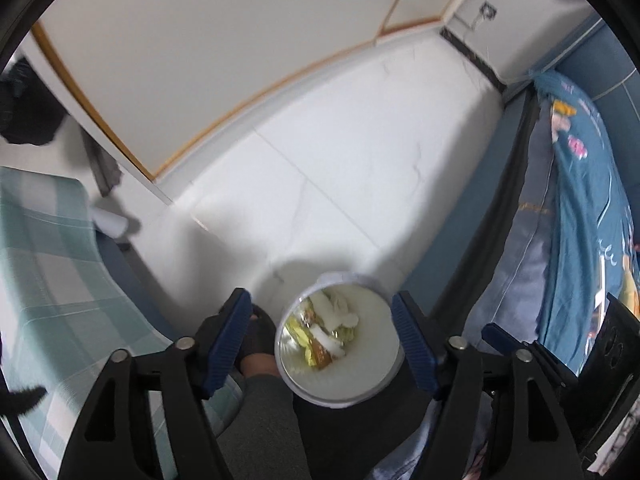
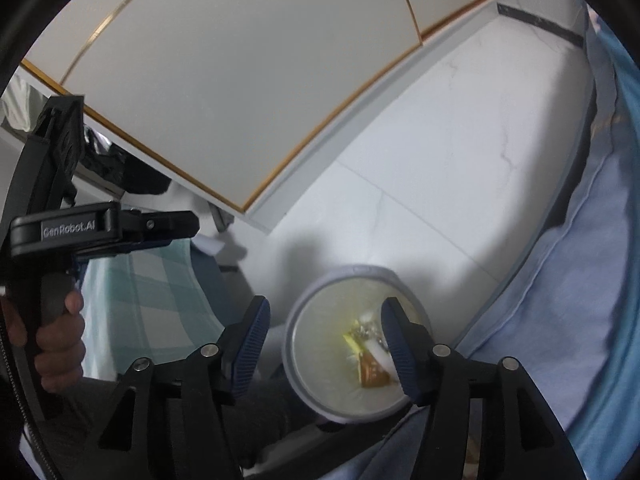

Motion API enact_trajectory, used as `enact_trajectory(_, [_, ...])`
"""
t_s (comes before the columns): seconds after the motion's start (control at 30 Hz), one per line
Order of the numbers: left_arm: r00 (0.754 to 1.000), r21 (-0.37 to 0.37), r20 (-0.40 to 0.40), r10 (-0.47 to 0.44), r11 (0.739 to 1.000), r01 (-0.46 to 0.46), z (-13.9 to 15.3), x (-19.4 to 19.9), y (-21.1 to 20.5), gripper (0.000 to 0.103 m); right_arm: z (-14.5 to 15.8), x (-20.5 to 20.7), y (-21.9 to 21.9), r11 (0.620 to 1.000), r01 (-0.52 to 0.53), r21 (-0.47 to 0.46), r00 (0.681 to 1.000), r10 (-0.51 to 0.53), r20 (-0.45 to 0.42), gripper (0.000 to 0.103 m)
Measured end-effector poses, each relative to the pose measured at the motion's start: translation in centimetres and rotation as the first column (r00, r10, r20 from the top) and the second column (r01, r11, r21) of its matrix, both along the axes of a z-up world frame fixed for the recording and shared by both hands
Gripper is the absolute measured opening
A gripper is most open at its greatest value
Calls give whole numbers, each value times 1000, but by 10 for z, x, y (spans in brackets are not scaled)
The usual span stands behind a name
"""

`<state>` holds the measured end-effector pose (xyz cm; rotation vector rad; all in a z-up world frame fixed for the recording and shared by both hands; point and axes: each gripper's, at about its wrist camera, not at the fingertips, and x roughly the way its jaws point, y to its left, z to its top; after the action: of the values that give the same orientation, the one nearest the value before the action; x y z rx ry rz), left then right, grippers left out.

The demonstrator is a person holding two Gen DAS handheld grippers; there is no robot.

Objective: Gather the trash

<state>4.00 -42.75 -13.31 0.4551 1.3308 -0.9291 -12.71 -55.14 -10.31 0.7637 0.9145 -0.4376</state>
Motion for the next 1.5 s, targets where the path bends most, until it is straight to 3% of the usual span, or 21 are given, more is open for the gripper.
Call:
enact_trajectory(0.2, [995,-69,98,3,998,3,38,-17,8,78,32,-4,3,998,-5,-56,1000,7,28,66])
enact_trajectory(0.47, [972,-122,233,-9,992,39,80,-40,28,89,61,-17,12,996,-18,-85,999,21,42,71])
enact_trajectory(0.7, [967,-154,253,14,988,26,97,-50,46,91,76,-32,26,992,-46,-119,998,50,31,79])
enact_trajectory(0.93, [975,-147,224,5,989,28,101,-64,59,91,86,-45,33,989,-47,-138,998,52,28,90])
enact_trajectory(1.5, [972,-102,231,31,995,-7,96,-73,68,91,99,-54,45,983,-71,-170,996,78,38,95])
